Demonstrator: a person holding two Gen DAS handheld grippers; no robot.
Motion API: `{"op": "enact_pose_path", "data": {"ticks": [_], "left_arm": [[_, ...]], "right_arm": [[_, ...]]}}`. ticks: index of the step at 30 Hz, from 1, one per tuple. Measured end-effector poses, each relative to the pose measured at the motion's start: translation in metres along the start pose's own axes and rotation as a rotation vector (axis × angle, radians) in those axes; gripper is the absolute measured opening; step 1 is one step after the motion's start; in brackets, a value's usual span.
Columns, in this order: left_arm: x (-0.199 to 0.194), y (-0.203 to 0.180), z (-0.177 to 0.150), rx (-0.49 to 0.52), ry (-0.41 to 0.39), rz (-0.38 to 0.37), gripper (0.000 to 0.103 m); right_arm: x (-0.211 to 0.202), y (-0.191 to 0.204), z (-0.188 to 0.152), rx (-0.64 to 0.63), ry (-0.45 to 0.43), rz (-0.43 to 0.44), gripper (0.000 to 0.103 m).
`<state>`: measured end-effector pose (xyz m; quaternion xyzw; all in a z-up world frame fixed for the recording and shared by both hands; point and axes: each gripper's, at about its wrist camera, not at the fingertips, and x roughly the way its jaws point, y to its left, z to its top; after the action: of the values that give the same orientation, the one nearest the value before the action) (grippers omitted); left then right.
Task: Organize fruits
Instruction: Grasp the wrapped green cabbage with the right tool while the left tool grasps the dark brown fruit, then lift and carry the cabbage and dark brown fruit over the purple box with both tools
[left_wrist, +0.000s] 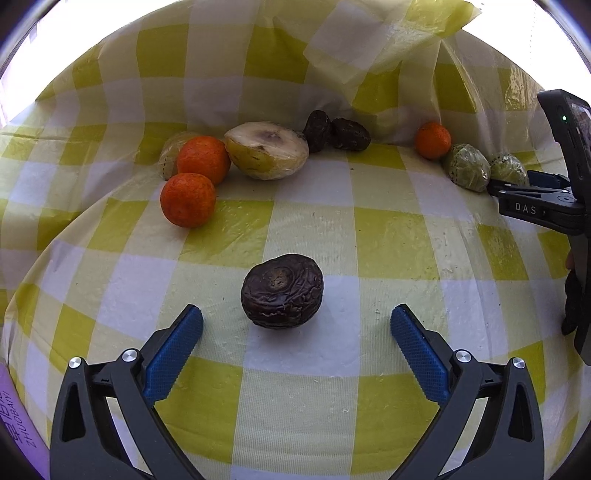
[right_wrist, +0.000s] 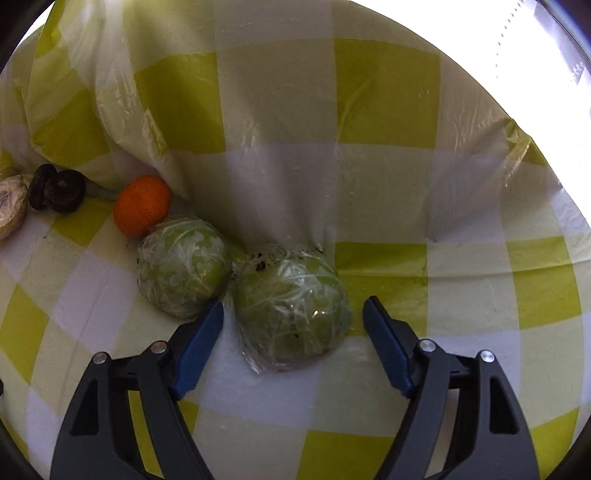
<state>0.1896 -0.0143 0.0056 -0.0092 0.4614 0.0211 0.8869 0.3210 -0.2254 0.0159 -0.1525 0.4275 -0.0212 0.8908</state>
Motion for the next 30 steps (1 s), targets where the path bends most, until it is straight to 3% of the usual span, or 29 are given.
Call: {"op": "enact_pose_path", "data": {"ticks": [2, 5, 8, 12, 18, 21, 23, 24, 26, 30], "left_arm": [[-0.001, 0.000, 0.000, 0.000, 0.000, -0.001, 0.099], [-0.001, 0.001, 0.000, 0.000, 0.000, -0.002, 0.099], [-0.002, 0.001, 0.000, 0.001, 0.001, -0.002, 0.099], [-0.002, 0.001, 0.000, 0.002, 0.001, -0.002, 0.099], [-0.003, 0.003, 0.000, -0.012, -0.006, -0.012, 0.094], [-0.007, 0.009, -0.002, -0.039, -0.027, 0.006, 0.083], [-0.011, 0.016, -0.004, -0.075, -0.051, 0.028, 0.061], [-0.013, 0.020, -0.004, -0.089, -0.059, 0.022, 0.058], [-0.018, 0.027, -0.006, -0.111, -0.079, -0.036, 0.034], [-0.027, 0.031, -0.012, -0.108, -0.107, -0.087, 0.034]], "right_arm": [[0.002, -0.004, 0.001, 0.042, 0.016, 0.041, 0.064], [-0.004, -0.009, -0.008, 0.092, 0.010, 0.063, 0.064], [-0.023, -0.015, -0.036, 0.212, -0.002, 0.192, 0.063], [-0.068, -0.005, -0.085, 0.270, -0.047, 0.299, 0.063], [-0.120, 0.016, -0.156, 0.350, -0.075, 0.350, 0.063], [-0.133, 0.021, -0.172, 0.366, -0.088, 0.341, 0.063], [-0.137, 0.031, -0.166, 0.347, -0.095, 0.323, 0.063], [-0.140, 0.034, -0.166, 0.339, -0.104, 0.302, 0.063], [-0.140, 0.038, -0.164, 0.330, -0.114, 0.273, 0.063], [-0.145, 0.038, -0.166, 0.336, -0.136, 0.235, 0.063]]}}
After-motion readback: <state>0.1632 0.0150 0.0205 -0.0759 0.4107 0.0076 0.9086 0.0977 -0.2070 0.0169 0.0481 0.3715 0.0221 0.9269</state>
